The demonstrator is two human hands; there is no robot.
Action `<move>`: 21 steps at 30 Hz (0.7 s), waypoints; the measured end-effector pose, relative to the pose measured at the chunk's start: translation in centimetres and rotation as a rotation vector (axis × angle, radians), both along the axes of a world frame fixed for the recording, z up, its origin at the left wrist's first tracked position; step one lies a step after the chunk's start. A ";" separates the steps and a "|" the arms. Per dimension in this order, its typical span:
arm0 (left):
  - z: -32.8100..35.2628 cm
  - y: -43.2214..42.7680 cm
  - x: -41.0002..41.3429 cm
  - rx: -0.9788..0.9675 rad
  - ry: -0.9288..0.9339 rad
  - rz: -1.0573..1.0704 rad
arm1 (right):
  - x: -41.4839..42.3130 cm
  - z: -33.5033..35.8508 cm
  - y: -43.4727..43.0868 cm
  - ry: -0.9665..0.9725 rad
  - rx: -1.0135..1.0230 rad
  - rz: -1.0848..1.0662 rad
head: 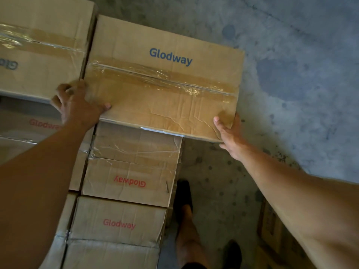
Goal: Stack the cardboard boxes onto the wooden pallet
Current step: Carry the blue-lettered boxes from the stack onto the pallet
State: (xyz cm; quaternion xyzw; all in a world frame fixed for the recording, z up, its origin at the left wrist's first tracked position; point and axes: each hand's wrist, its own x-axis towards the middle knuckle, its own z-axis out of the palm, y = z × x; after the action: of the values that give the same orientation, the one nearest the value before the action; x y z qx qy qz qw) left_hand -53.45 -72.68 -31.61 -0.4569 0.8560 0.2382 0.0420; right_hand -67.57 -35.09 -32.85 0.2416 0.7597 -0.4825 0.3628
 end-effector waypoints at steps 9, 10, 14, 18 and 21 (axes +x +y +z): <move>1.2 1.0 -0.3 -0.010 -0.104 -0.044 | 0.0 0.3 0.0 -0.003 0.167 0.123; 1.3 1.1 -0.3 -0.007 -0.111 -0.047 | -0.1 0.3 0.0 0.003 0.196 0.142; 2.0 2.4 0.1 -0.069 -0.103 -0.070 | -0.6 0.8 0.0 0.051 0.269 0.204; 3.0 5.0 1.4 -0.094 -0.069 -0.145 | -0.6 3.2 0.9 0.113 0.349 0.311; 4.6 8.1 1.4 -0.075 -0.060 -0.208 | -0.3 5.8 2.8 0.202 0.356 0.293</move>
State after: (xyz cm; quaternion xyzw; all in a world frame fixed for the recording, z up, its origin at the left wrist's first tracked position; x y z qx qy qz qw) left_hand -52.04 -64.59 -27.05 -0.3739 0.9054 0.1866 0.0750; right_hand -67.84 -32.29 -27.09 0.1395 0.8921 -0.3049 0.3027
